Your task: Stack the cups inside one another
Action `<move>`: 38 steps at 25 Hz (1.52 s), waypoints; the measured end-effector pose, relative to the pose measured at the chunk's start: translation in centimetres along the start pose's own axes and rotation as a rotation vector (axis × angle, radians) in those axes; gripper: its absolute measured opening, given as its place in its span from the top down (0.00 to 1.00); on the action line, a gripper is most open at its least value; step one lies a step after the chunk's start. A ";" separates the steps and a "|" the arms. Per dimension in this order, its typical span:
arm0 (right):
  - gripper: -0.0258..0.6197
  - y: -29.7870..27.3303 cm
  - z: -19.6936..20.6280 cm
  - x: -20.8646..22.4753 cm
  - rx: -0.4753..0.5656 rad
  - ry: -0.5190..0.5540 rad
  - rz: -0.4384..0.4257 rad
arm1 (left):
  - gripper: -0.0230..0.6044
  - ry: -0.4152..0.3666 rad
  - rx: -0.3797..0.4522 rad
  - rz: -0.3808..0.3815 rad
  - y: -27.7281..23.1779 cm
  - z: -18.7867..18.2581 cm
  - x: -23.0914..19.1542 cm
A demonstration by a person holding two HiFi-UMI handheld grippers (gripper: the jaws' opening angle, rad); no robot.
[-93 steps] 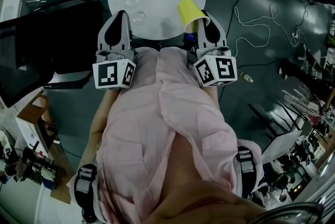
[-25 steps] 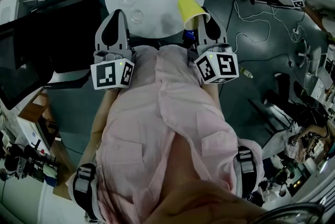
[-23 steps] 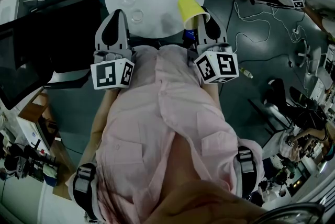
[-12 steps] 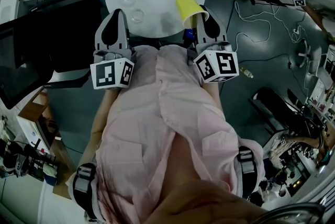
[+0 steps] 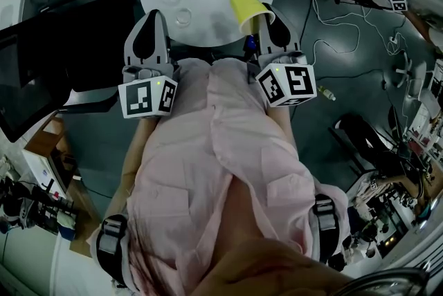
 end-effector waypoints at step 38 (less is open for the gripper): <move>0.90 -5.1 3.4 -2.9 -0.224 -0.005 -0.027 | 0.94 0.024 -0.117 0.013 -1.6 -0.7 -3.0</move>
Point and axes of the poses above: the fingertips, and each gripper's own axes: y backward along the fingers, x to its right, z out of its underside, the point moved 7 cm from there along y, backward along the fingers, and after that the axes turned 5 degrees about z, right-handed, at the moved point
